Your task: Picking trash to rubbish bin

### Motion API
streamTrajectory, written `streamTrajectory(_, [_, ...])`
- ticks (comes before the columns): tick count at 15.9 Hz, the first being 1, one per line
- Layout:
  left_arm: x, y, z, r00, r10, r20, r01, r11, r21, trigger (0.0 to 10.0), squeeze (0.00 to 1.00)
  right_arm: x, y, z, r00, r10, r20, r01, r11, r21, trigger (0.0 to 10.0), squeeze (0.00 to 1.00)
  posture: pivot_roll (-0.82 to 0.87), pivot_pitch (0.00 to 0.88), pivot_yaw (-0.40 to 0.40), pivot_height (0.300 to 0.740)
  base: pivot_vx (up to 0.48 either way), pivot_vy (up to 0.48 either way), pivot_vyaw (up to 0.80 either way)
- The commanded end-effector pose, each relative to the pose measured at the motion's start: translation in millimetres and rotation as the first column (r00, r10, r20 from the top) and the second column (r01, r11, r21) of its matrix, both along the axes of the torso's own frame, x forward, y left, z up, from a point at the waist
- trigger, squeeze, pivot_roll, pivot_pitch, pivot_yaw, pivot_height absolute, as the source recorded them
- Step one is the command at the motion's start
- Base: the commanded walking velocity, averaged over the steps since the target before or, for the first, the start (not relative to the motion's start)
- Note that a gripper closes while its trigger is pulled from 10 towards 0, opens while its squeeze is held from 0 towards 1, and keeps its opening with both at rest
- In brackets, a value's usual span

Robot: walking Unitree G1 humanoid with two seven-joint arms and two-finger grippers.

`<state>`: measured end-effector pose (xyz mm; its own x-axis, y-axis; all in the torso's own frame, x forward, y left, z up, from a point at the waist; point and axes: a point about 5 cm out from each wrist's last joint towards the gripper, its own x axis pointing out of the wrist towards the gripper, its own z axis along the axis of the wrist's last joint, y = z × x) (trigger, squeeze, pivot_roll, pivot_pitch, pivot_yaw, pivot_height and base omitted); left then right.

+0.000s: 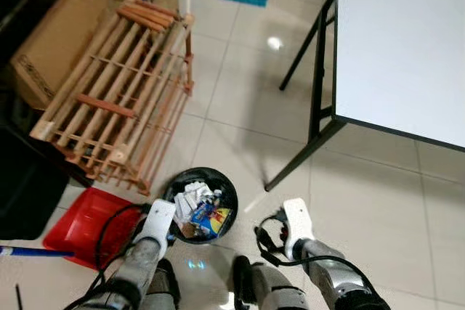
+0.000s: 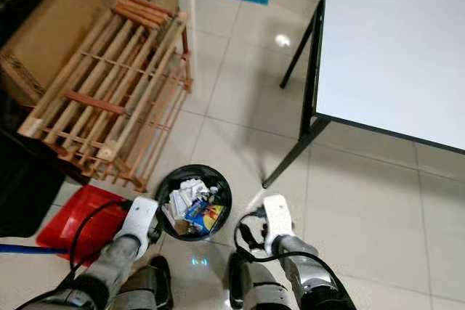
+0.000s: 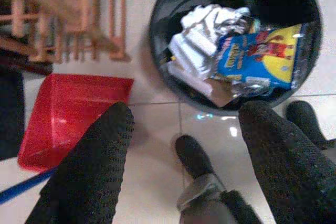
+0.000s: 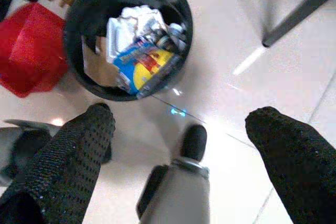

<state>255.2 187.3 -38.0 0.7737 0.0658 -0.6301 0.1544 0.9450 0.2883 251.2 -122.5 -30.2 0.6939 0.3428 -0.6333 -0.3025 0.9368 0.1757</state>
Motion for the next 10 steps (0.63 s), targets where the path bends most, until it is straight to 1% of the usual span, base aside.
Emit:
streamTrajectory(1, [-9.6,-0.3,-7.2,0.999,0.030,-0.025,-0.030,0.999,-0.011,10.0,0.00,-8.9,-10.6,-11.4,0.998,-0.044,-0.043,0.043,0.998,-0.039,10.0,0.00,-0.09,0.173,-0.107,0.740,0.000,0.000,0.00])
streamTrajectory(2, [-10.9,2.5,-7.6,0.998,0.056,-0.022,-0.056,0.998,-0.013,10.0,0.00,-10.9,-16.8,-15.5,0.996,-0.076,-0.051,0.073,0.995,-0.063,10.0,0.00,-0.08,0.154,-0.106,0.740,0.000,0.000,0.00])
streamTrajectory(3, [-10.9,3.2,-7.5,0.998,0.063,-0.020,-0.063,0.998,-0.013,10.0,0.00,-11.4,-18.3,-16.5,0.995,-0.086,-0.053,0.082,0.994,-0.067,10.0,0.00,-0.08,0.154,-0.106,0.740,0.000,0.000,0.00])
streamTrajectory(5, [-5.4,5.8,-3.0,0.995,0.100,0.005,-0.100,0.995,-0.025,10.0,0.00,-11.2,-28.3,-18.3,0.985,-0.168,-0.031,0.164,0.982,-0.088,10.0,0.00,-0.07,0.111,-0.100,0.740,0.000,0.000,0.00])
streamTrajectory(7, [-2.3,7.0,-0.4,0.992,0.120,0.022,-0.120,0.992,-0.028,10.0,0.00,-10.3,-35.0,-18.0,0.975,-0.222,-0.007,0.220,0.971,-0.096,10.0,0.00,-0.07,0.094,-0.097,0.740,0.000,0.000,0.00])
streamTrajectory(8, [-1.4,7.2,0.3,0.992,0.127,0.025,-0.126,0.992,-0.023,10.0,0.00,-10.9,-40.3,-18.1,0.967,-0.255,0.020,0.255,0.960,-0.113,10.0,0.00,-0.06,0.087,-0.097,0.740,0.000,0.000,0.00])
streamTrajectory(9, [-0.8,7.0,0.6,0.992,0.127,0.026,-0.127,0.992,-0.022,10.0,0.00,-10.9,-42.0,-18.0,0.964,-0.266,0.026,0.267,0.957,-0.116,10.0,0.00,-0.06,0.083,-0.098,0.740,0.000,0.000,0.00])
streamTrajectory(10, [-2.1,5.0,-1.0,0.994,0.112,0.014,-0.112,0.994,-0.002,10.0,0.00,-15.5,-50.4,-20.6,0.954,-0.296,0.044,0.300,0.940,-0.163,10.0,0.00,-0.06,0.074,-0.099,0.740,0.000,0.000,0.00])
